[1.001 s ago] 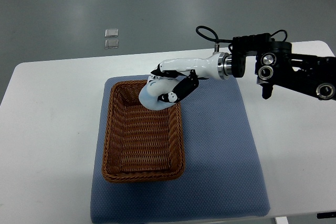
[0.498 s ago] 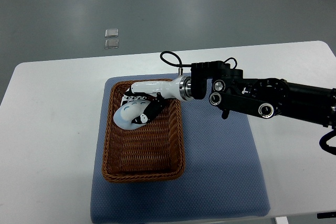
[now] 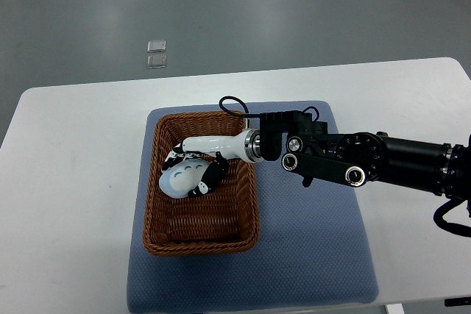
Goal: Place blue toy in brown basket
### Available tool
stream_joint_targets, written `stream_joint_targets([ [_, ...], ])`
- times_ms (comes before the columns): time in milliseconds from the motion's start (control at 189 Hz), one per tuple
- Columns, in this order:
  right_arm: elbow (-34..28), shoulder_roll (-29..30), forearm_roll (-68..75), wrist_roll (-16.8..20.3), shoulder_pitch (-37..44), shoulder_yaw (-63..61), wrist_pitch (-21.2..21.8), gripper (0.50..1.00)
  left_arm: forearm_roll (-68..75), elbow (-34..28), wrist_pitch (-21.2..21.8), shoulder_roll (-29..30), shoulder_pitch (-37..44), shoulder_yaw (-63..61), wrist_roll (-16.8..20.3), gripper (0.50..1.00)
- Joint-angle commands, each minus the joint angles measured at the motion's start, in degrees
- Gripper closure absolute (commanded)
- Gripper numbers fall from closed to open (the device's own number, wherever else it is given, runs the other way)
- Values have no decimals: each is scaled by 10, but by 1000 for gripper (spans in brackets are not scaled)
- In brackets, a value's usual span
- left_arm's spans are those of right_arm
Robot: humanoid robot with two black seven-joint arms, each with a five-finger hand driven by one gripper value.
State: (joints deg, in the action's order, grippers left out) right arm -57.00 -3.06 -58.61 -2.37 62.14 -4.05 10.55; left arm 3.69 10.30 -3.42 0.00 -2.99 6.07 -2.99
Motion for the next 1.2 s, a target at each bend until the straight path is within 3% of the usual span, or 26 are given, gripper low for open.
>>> stream_joint_targets([
  [0,0,-5,1,0,1,-1,2,640,0,1,0,0,0,0,0,500],
  [64,0,-10,1,0,3,-3,4,597,0,0,0,0,0,0,0,500],
  [360,-6,-48,13,-11,34,-17,22,593,0,-1,0,0,0,-1,0,500],
  [482,-7,-67,16,-14,38,-87,54,595,0,-2,0,0,0,0,0,500],
  [662,-1,-97,79,-14,29,-212,56,595,0,2,0,0,0,-1,0,500],
  [1006,50,-78,314,-15,-120,-452,36,595,0,1,0,0,0,-1,0,500],
  [1197,114,-51,445,-23,-166,-502,36,583,0,1,0,0,0,-2,0,500],
])
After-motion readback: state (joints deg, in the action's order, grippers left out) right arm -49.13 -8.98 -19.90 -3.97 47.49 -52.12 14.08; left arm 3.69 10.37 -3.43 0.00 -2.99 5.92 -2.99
